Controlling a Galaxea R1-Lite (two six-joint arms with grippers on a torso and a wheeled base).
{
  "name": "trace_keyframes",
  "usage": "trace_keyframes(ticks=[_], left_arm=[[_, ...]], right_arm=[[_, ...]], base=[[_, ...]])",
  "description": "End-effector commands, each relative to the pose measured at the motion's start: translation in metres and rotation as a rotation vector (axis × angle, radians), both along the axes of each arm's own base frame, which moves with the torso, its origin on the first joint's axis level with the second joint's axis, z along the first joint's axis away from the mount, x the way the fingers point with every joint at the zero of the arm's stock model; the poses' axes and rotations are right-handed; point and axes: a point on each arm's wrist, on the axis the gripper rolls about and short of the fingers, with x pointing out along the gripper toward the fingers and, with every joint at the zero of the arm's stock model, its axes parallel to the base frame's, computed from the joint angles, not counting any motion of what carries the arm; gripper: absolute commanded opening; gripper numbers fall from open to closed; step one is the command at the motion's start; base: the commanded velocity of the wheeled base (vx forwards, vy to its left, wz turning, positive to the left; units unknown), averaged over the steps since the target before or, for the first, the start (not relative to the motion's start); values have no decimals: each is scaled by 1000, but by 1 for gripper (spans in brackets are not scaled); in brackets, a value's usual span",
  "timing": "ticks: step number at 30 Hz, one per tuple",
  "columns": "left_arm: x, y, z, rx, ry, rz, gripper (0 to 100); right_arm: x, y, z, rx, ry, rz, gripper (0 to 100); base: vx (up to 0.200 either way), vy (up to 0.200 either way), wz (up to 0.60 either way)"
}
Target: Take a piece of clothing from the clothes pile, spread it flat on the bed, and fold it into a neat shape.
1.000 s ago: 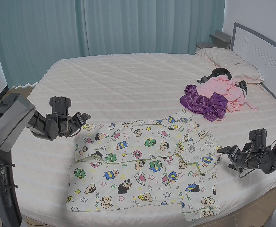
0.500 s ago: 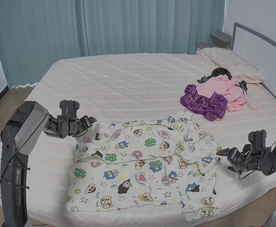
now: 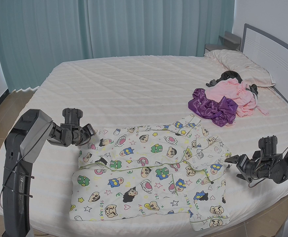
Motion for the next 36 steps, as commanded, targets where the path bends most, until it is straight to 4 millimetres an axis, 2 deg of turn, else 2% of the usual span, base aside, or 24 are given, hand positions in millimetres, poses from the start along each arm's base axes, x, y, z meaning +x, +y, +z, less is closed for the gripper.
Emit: trace_keyframes(ticks=[1, 9, 14, 27, 28, 36], left_arm=[[1, 7, 0, -1, -6, 13, 0], [9, 24, 12, -6, -53, 81, 0], [10, 35, 12, -9, -56, 112, 0], [16, 43, 14, -10, -77, 129, 0], [16, 43, 15, -10, -79, 129, 100], [15, 45, 14, -5, -73, 138, 100]], right_arm=[[0, 0, -1, 0, 3, 0, 100], [0, 0, 0, 0, 2, 0, 100], [0, 0, -1, 0, 3, 0, 100], [0, 1, -1, 0, 5, 2, 100], [0, 1, -1, 0, 5, 2, 100], [-2, 2, -2, 0, 12, 7, 100]], base=[[0, 0, 0], [0, 0, 0], [0, 0, 0], [0, 0, 0], [0, 0, 0], [0, 0, 0]])
